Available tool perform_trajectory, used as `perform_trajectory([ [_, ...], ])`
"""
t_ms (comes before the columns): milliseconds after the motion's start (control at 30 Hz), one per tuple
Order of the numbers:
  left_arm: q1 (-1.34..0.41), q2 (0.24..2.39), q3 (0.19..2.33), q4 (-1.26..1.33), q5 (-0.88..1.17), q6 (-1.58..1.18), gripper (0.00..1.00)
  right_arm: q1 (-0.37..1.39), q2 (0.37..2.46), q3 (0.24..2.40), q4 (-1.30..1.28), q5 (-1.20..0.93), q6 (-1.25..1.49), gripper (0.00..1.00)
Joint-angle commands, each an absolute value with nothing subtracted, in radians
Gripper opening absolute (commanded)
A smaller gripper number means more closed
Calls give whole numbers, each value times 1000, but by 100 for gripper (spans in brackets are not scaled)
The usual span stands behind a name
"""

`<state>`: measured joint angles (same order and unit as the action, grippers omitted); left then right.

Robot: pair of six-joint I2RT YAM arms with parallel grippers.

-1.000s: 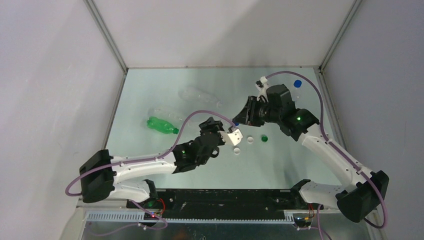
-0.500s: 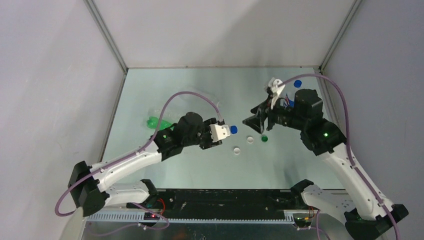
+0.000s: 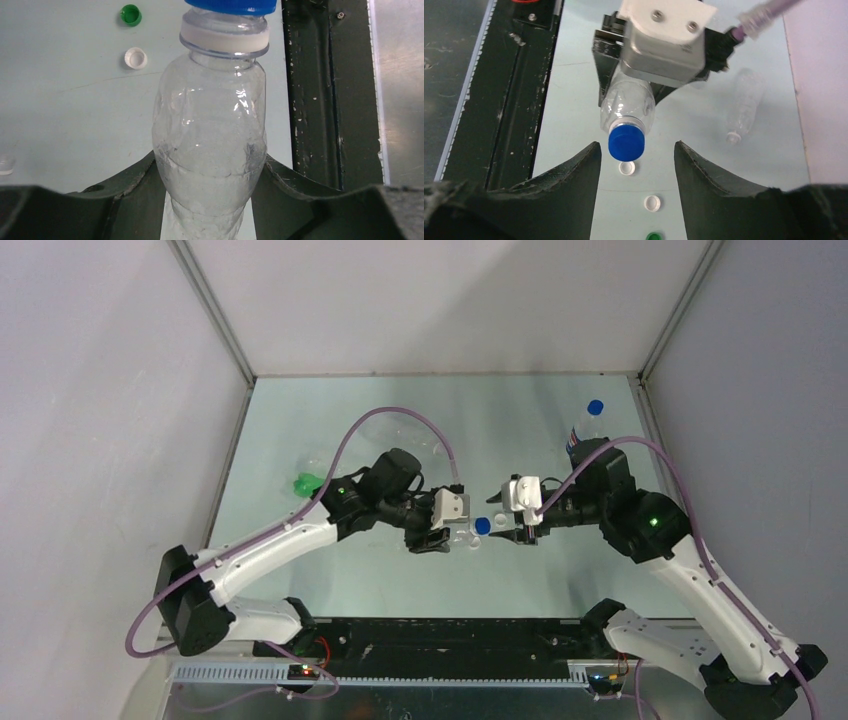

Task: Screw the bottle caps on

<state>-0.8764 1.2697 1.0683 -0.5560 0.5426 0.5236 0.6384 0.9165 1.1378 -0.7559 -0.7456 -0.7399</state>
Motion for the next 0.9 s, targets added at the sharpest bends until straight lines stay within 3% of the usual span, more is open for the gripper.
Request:
perform_trajectory([
  [0,-871,1280,1118,-576,612,533,28,667,924,1151,-791,-803,-826,56],
  [300,-871,1295,1146,-587,623,543,27,707,968,1151,-835,-782,-841,48],
  [700,-872,1289,1146,-593,625,547,27,722,1000,1151,-828,-723,-857,47],
  [767,-872,1289,1146,-593,623,548,27,724,1001,1151,-828,-723,-856,45],
  [867,-872,1285,1146,-589,615,546,27,725,1007,1151,-822,-727,-837,33],
])
